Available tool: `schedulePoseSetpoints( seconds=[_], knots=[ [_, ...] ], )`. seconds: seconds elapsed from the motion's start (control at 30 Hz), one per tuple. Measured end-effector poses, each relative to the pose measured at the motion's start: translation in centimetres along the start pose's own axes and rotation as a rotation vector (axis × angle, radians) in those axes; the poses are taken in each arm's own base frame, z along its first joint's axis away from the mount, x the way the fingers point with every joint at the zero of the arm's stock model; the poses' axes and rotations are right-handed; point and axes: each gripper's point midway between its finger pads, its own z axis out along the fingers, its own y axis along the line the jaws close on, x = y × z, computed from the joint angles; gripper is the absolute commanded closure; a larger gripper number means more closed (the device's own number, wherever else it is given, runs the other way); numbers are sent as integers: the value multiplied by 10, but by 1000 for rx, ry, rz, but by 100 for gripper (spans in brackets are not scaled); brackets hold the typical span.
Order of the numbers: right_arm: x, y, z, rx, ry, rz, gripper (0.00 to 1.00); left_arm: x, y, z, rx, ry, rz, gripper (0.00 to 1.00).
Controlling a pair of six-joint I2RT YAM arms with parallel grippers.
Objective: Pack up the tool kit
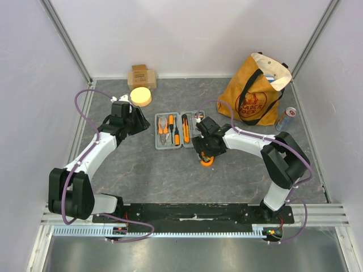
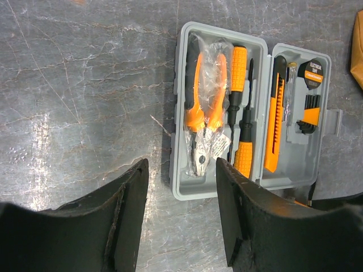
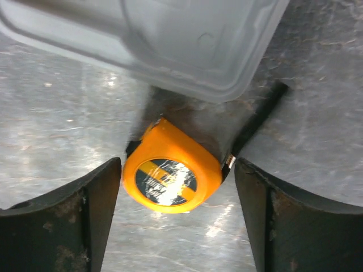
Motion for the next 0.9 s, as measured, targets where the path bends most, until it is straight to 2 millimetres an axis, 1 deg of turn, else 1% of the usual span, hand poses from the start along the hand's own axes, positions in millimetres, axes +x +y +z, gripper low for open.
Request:
schedulePoseSetpoints(
  seconds=[0.03, 0.1, 0.23, 0.37, 0.6, 0.73, 0.77, 0.83, 0.9],
  knots=[
    [-1, -4, 1, 24, -1, -14, 2, 0, 0, 0, 0, 0, 0, 43],
    [0, -10, 2, 57, 12, -25, 2, 0, 0, 0, 1, 0, 0, 43],
    [-4, -14, -2, 96, 16, -5, 2, 0, 0, 0, 1, 0, 0, 43],
    [-11, -11, -4, 118, 15, 80, 2, -1, -1, -1, 3, -4, 1, 43],
    [-3, -8, -5, 130, 40, 215, 2, -5, -3, -7, 12, -21, 2, 43],
    [-1, -7, -3, 139, 47, 261, 19, -6, -4, -8, 15, -24, 2, 43],
    [0, -8, 0, 145, 52, 275, 22, -5, -5, -8, 18, -22, 2, 43],
    [3, -9, 5, 160, 69, 290, 23, -5, -6, -8, 27, -19, 3, 43],
    [0, -8, 6, 170, 68, 300, 23, -4, -9, -9, 44, -13, 2, 43]
  ],
)
